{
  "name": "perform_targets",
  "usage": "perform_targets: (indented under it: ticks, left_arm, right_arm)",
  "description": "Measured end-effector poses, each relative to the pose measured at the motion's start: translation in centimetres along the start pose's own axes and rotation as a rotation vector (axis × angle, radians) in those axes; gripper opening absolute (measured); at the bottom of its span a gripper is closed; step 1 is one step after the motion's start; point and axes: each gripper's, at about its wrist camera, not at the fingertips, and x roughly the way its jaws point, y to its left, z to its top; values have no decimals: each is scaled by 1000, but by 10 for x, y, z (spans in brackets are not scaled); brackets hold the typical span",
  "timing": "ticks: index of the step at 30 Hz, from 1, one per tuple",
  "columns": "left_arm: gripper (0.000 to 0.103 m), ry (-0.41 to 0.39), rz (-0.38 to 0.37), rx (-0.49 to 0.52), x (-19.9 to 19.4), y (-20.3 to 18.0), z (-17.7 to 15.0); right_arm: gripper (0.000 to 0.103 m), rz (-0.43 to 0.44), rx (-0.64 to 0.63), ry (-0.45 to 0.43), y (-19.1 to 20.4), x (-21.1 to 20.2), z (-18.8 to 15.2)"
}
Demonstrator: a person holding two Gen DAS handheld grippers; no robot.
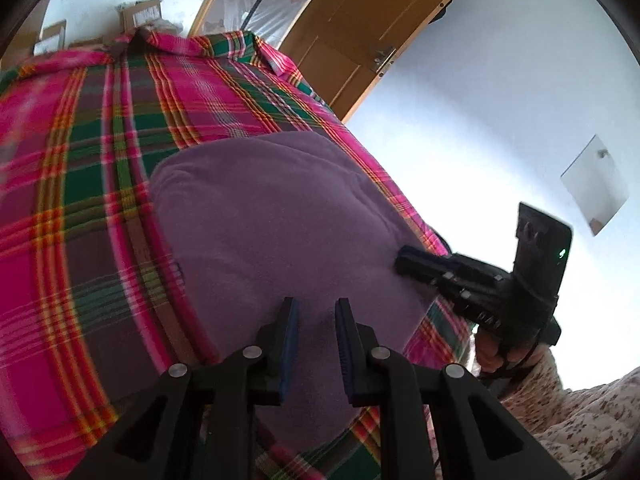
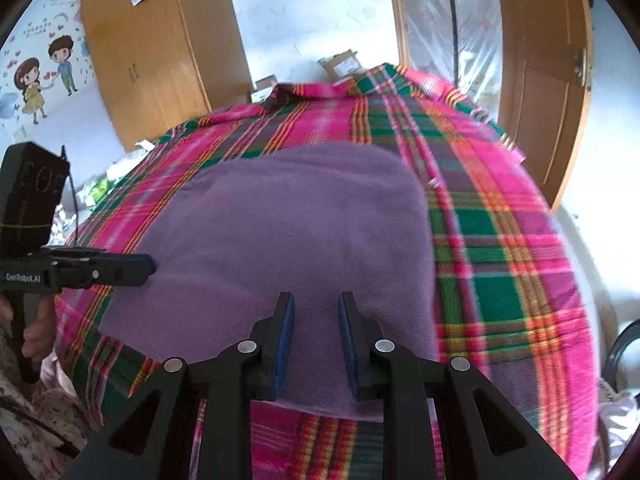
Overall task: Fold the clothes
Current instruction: 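Move both open grippers over the folded fleece to its edge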
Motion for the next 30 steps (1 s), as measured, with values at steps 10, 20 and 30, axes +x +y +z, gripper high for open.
perform_targets:
  ticks: [10,20,30]
  left_arm:
    - [20,50,15,13,9,-2,-10]
    - [20,58,44,65,11,-8,-11]
    - [31,-3,-2,-36,-11,17,6]
  right_arm:
    - [24,18,44,-7,-4,-2,-15]
    - [24,33,44,5,-6,-2,-12]
    - [32,91,188,-17,-49,-16,10]
